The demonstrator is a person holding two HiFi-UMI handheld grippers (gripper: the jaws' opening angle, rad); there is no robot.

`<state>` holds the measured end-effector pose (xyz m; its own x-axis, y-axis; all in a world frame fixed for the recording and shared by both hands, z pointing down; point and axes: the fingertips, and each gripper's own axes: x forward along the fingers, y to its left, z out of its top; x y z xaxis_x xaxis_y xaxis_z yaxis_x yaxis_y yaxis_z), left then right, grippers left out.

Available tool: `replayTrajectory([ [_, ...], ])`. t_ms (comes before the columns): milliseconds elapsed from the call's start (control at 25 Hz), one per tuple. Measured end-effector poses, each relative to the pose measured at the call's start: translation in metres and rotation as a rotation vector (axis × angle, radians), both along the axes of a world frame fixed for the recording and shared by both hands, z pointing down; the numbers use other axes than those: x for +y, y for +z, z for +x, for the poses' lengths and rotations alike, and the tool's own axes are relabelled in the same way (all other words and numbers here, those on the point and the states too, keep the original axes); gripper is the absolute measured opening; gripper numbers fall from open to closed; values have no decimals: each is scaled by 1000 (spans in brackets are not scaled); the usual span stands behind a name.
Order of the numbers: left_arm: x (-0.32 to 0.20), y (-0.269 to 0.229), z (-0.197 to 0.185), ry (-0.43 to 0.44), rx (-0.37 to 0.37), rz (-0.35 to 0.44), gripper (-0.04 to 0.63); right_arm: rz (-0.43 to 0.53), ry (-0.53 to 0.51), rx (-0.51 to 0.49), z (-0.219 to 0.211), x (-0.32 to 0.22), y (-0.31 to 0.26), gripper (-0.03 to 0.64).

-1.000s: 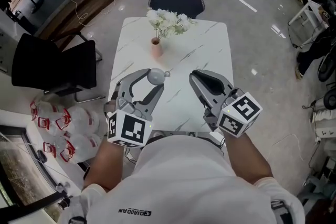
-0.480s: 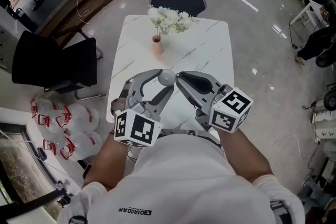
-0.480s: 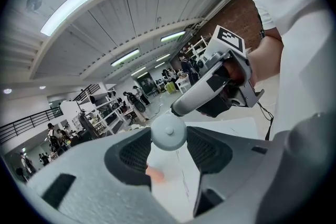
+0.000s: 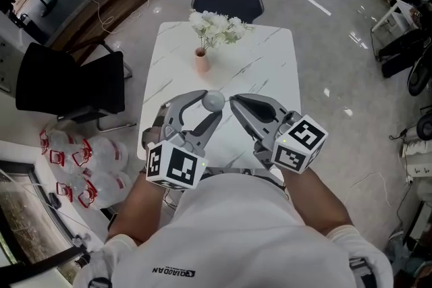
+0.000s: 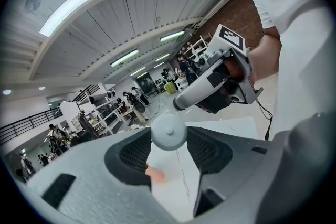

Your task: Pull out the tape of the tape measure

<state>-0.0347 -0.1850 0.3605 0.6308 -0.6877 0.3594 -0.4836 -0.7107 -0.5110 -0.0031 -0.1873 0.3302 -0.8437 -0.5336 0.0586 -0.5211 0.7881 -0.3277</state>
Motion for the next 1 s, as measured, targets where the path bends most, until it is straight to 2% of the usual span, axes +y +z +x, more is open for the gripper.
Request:
replayTrajectory([
  [320, -2, -4, -3, -1, 9, 12, 222, 40, 28, -1, 3, 2, -6, 18],
  [640, -17, -11, -30, -88, 25, 17, 222, 50, 126, -41, 31, -8, -17, 17],
  [1000, -16, -17, -30, -85, 40, 22, 222, 64, 144, -41, 38, -8, -22, 17],
])
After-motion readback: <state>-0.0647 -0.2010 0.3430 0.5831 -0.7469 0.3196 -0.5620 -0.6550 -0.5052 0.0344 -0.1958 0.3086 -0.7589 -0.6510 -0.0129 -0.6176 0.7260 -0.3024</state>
